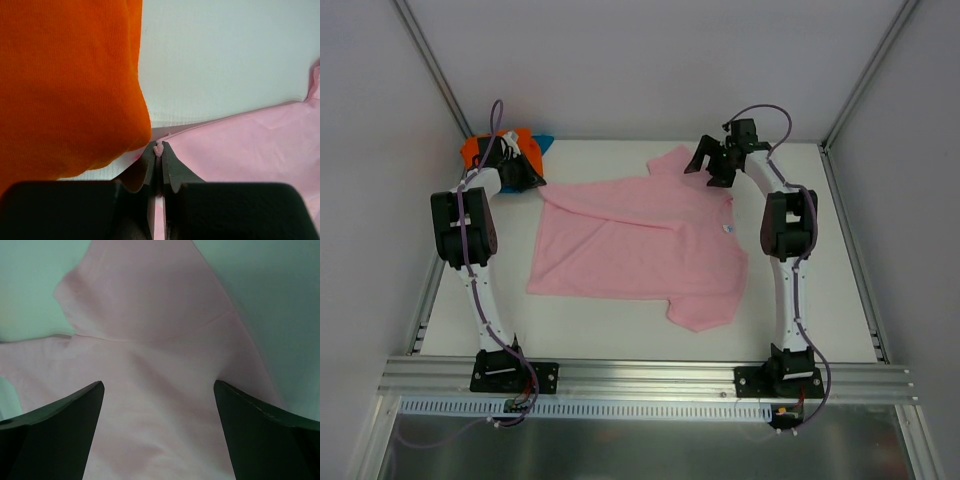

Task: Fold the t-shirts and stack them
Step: Grap the side of the flattened tshirt furthest away from the robot with both arms

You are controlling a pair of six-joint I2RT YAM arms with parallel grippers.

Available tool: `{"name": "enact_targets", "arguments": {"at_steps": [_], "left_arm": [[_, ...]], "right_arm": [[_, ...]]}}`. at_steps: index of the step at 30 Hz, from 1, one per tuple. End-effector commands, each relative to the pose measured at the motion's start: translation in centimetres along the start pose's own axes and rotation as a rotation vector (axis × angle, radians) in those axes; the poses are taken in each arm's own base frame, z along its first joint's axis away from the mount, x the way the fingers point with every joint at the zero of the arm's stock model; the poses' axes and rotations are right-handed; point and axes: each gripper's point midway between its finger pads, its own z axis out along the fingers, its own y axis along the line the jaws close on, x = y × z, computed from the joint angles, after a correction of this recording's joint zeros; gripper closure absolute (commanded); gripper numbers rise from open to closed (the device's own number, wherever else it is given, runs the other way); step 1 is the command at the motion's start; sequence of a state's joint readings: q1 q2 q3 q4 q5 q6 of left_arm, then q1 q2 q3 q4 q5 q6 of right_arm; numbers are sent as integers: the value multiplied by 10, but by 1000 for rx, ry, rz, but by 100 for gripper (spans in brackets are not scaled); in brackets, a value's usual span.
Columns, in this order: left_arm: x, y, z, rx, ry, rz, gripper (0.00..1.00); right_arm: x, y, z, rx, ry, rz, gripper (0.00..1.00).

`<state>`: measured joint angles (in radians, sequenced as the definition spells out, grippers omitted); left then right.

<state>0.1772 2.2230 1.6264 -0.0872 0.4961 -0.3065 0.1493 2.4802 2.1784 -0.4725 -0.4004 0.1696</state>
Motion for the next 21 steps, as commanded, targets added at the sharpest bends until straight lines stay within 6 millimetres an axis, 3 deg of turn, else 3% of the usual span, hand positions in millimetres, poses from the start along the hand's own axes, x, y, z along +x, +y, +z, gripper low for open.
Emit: {"name": "enact_targets", "arguments": {"at_steps": [1,6,9,12,13,14,16,17,21], "left_arm": [[-32,-36,-24,63,-71,38,100],[-27,-36,-25,62,-63,36,100],[-27,-39,-29,64,-68,40,100],[-29,-41,-33,65,-75,43,100],[-30,-43,-34,71,-78,43,100],[-30,-44,-35,72,-78,38,100],[-31,-46,-37,78,-83,39,100],[-30,-46,-37,80,-82,38,100],[-26,-47,-39,84,-79,36,100]], "right_arm": [[2,9,-9,-47,22,50,1],[14,-8,-15,-9,35,68,0],[28,-36,-22,86,45,73,0],[39,-66,-41,192,33,101,1],[34,-78,-53,237,3,117,0],[46,-90,-56,265,22,137,1],[44,-98,-70,292,-13,156,0],[55,-106,-72,309,2,170,1],[56,-106,-86,313,-37,161,0]]}}
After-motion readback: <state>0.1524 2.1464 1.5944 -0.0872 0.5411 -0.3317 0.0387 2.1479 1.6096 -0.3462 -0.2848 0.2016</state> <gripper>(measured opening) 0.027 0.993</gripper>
